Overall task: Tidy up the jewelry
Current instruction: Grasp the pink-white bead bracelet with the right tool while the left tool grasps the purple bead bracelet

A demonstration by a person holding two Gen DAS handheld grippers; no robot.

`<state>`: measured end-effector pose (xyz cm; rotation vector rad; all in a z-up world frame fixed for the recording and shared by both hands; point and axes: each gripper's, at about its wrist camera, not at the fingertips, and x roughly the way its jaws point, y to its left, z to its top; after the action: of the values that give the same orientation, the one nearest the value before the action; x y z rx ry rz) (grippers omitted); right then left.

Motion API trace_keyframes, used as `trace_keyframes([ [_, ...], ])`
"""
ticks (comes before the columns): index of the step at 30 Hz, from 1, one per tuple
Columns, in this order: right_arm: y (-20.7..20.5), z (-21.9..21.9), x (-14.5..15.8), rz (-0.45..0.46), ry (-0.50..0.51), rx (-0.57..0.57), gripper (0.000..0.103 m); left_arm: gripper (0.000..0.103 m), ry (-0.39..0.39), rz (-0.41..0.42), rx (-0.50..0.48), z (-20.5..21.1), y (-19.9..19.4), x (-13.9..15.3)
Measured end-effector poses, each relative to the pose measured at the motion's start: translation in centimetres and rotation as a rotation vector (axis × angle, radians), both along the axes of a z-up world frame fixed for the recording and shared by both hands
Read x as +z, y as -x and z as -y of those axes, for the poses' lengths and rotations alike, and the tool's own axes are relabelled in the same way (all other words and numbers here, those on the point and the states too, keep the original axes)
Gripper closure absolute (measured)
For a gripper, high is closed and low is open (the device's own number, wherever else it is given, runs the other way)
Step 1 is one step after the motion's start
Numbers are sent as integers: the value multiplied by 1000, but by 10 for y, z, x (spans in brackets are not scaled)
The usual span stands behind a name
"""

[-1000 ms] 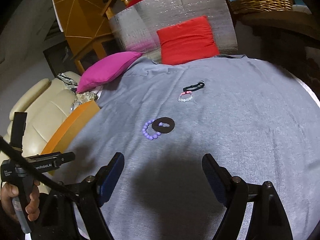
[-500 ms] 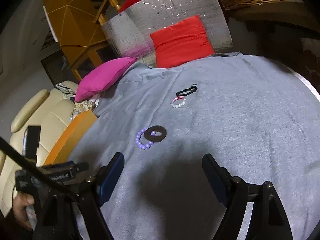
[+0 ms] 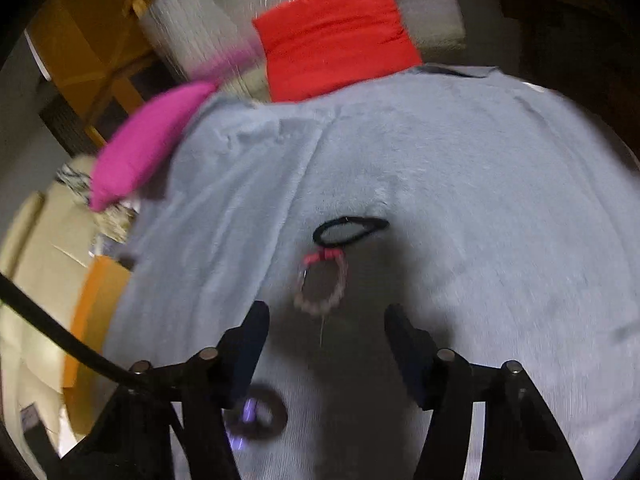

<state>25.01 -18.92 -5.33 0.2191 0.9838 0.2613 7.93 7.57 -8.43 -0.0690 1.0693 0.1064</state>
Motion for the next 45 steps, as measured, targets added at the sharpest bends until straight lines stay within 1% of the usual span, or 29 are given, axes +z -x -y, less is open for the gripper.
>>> trace_keyframes([
  [3,-20,-10,-12,-50,55,0,47,39,7,-5,5,-8,-5,-4],
  [5,-27,-14,-22,-81,88,-11,52,39,12,-1,10,-12,-7,-6],
  [7,-30,-16,-28,-90,109,-13,53,39,11,5,11,-12,-10,-7],
  [9,-34,-19,-29,-94,138,-20,69,39,11,5,9,-10,-13,-7],
  [10,-37,-20,-30,-108,142,-12,91,39,13,4,8,-10,-13,-7],
  [11,-40,-21,-31,-119,145,-3,95,39,16,2,6,-9,-14,-6],
  [13,-42,-28,-29,-114,194,27,95,39,22,3,1,-7,-16,-4],
  [14,-42,-28,-27,-109,190,31,95,39,20,5,-3,-5,-17,-3],
  [18,-29,-10,-18,-76,120,0,95,39,25,17,-28,6,-25,8],
  [21,-9,2,-13,-48,91,2,95,39,67,15,-45,15,-41,14],
  [24,9,17,-8,-24,27,-17,95,39,87,-2,-70,32,-65,16],
  [27,26,28,-5,-5,-27,-29,95,39,74,-29,-113,54,-84,11],
  [29,35,32,-3,5,-51,-29,95,39,43,-45,-118,65,-94,6],
  [31,43,34,0,19,-68,-21,95,39,40,-57,-131,72,-101,2],
  [35,56,39,7,41,-95,-15,95,39,2,-78,-123,81,-108,-9],
  [37,60,40,11,53,-109,-12,95,42,-17,-82,-144,85,-107,-8],
  [38,62,40,14,61,-110,-9,95,48,-6,-87,-152,84,-106,-5],
  [39,64,40,17,68,-112,-6,95,49,2,-91,-154,84,-104,-3],
  [42,70,42,20,77,-118,-3,95,49,37,-106,-165,81,-104,2],
  [45,73,44,21,82,-125,-3,95,49,52,-87,-190,82,-99,7],
])
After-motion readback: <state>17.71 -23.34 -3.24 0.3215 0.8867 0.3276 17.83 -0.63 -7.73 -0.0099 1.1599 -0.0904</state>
